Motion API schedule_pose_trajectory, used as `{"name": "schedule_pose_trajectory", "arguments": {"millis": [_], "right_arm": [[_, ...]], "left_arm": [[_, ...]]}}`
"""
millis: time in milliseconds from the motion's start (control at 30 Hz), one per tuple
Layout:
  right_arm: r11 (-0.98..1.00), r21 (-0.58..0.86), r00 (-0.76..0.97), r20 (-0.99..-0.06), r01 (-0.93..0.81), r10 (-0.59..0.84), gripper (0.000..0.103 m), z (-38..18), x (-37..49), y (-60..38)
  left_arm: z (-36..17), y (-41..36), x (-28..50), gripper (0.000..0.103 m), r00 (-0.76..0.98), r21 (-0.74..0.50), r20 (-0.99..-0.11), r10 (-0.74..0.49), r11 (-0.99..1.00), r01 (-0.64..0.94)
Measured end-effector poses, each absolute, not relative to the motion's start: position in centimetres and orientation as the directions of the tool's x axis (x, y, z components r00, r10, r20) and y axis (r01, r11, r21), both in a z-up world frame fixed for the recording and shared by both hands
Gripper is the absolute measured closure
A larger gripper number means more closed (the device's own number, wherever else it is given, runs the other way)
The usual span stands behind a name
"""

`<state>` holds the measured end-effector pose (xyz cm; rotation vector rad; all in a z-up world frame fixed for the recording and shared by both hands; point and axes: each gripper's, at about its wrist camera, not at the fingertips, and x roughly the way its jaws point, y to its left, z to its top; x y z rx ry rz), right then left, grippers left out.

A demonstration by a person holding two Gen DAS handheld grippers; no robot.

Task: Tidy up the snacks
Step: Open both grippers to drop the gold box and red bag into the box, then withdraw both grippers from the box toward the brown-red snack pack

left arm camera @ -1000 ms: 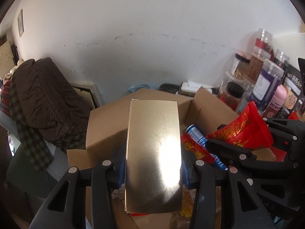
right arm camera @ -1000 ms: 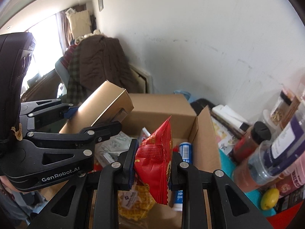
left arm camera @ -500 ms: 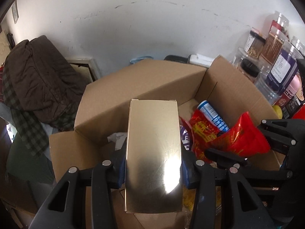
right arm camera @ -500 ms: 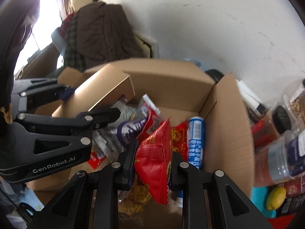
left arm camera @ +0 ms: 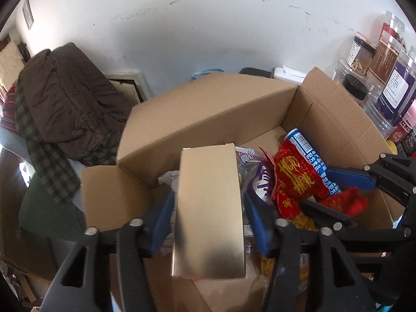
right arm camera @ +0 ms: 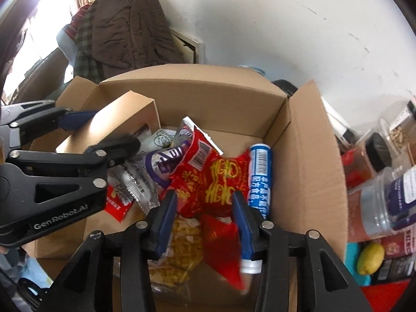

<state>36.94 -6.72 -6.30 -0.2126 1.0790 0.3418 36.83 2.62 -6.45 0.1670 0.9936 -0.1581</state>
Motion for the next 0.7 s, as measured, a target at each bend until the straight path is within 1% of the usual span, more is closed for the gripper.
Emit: {"name": "schedule_pose_trajectory", "arguments": {"millis": [133, 300, 700], "right_arm": [[0.935, -0.007, 0.448, -0.879, -0.354, 0.163, 0.060, -5.1, 36.6, -7.3], [0.941, -0.020, 0.487, -0.859, -0.337, 0.156, 0.060, -2.9, 35.7, -7.8], [0.958, -0.064, 0.636, -0.760, -0.278, 0.133, 0.060, 5.3, 31.8, -9.3]], "left_arm": [[-5.3, 2.5, 36.2, 0.041, 0.553, 0.081, -0.832, -0.047, 0.976, 0.204], [-2.9, 2.6, 35.1, 0.041, 0.577, 0.047, -0.812, -0.082, 0.978, 0.205], [5.3, 2.0, 30.8, 0.041, 0.702, 0.052, -0.703, -0.113, 0.976, 0.209]]}}
